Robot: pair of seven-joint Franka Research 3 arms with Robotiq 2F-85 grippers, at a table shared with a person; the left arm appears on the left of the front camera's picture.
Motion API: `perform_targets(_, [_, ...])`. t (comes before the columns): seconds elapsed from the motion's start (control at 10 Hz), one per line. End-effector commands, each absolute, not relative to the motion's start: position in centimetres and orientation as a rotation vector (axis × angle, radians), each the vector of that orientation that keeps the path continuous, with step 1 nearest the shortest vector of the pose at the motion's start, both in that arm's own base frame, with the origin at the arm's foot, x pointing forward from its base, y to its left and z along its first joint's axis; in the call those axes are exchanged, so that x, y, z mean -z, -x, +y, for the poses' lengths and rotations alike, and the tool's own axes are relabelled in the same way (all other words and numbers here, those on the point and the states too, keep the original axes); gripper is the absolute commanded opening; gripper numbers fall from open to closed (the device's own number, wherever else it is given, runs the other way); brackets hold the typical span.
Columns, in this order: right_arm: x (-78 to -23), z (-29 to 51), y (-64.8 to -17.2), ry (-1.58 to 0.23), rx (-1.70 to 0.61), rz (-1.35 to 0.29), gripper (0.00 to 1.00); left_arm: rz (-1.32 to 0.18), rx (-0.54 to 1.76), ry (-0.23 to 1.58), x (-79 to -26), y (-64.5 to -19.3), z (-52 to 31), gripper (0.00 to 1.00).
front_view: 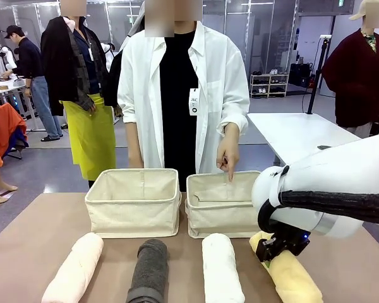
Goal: Divide the towels into two baskets.
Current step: Pick up one hotel-folded towel and place it in the Fabric basket indicated by the person.
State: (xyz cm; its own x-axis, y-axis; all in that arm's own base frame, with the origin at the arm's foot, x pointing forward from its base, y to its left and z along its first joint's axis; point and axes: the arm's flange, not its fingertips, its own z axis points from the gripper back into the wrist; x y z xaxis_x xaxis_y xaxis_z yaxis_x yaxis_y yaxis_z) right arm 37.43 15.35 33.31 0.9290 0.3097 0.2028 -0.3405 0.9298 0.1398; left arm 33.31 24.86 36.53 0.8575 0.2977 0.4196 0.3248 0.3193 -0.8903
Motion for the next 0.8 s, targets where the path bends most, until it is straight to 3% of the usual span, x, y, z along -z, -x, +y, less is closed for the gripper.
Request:
perform_targets(0.0, [-37.3,13.3,-33.5,-0.277,-0.522,-0.206,0.22,-0.586,0.027,1.263,-36.9,-33.0,25.0,1.00])
perform_targets(0.1, [-40.1,13.4,-34.1,-0.282,-0.728,-0.208,0.22,-0.586,0.027,1.263,-36.9,-33.0,25.0,1.00])
perform_targets(0.2, [-42.1,13.9,-34.9,-0.150,-0.838,-0.305,0.22,-0.586,0.027,1.263,-36.9,-33.0,25.0,1.00])
perform_targets(0.5, [-47.0,16.5,-35.5,-0.228,-1.308,-0.194,0.22,-0.586,0.027,1.263,-36.9,-33.0,25.0,1.00])
perform_targets(0.7, [-47.9,17.4,-35.1,-0.189,-1.492,-0.134,0.22,-0.586,0.027,1.263,-36.9,-33.0,25.0,1.00])
